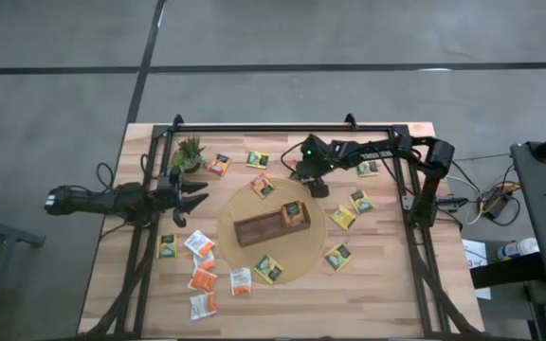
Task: Pick & Place Tea
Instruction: Put the orange tea bag into the right section of the wooden organizer
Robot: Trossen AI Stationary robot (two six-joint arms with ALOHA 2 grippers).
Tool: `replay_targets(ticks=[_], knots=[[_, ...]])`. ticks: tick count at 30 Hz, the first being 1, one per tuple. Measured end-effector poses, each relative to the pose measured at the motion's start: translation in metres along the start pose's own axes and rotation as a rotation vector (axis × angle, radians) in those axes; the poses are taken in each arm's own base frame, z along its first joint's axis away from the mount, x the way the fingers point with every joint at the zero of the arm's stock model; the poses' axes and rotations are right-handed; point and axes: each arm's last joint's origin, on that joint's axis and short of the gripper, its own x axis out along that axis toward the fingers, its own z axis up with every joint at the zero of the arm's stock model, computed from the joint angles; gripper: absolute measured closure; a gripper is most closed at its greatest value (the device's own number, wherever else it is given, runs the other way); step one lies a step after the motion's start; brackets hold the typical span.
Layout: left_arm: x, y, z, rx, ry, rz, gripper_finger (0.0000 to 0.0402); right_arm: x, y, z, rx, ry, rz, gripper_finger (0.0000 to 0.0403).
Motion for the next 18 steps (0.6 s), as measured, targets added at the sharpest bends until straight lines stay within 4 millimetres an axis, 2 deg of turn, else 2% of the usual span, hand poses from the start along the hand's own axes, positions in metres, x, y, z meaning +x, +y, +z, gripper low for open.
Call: replay_targets(ticks=[5, 9, 12, 18], knots=[[0.0, 0.0, 0.0, 0.0, 0.001, 0.0, 0.0234, 0.011, -0.006, -0.002, 0.039, 0.022, 0.022, 0.0161], [0.0, 0.0, 0.0, 0.0, 0.001, 0.001, 0.0234, 0.015, -0.011, -0.002, 0.076, 0.047, 0.037, 0.0191], [0.0, 0.0, 0.0, 0.0, 0.001, 0.0, 0.0234, 0.015, -0.014, -0.001, 0.08, 0.07, 0.029, 0.0237], [0.0, 0.0, 0.0, 0.0, 0.001, 0.001, 0.0234, 0.012, -0.018, 0.003, 0.075, 0.082, 0.014, 0.0362]])
